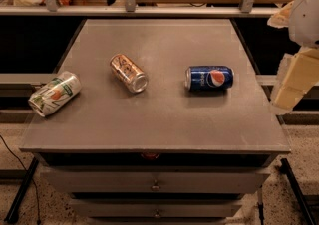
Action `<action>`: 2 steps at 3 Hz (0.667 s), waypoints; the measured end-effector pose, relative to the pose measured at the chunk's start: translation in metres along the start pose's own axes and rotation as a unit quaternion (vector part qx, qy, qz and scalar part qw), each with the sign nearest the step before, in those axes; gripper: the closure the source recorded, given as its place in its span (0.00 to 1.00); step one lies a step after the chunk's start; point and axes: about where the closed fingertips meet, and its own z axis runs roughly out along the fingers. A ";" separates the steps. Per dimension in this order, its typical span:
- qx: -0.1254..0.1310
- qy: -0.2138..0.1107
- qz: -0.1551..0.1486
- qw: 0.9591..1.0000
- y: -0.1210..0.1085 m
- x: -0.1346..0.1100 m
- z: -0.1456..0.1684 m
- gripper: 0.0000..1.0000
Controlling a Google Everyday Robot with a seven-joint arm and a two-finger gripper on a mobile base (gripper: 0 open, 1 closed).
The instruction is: Pick orange can
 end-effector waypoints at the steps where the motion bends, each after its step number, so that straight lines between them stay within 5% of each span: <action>1: 0.000 0.000 0.000 1.000 0.000 0.000 0.000 0.00; 2: -0.014 -0.003 0.005 1.000 -0.001 -0.009 0.004 0.00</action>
Offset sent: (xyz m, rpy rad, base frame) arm 0.0151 0.0266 -0.0107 0.0456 0.1061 -0.0026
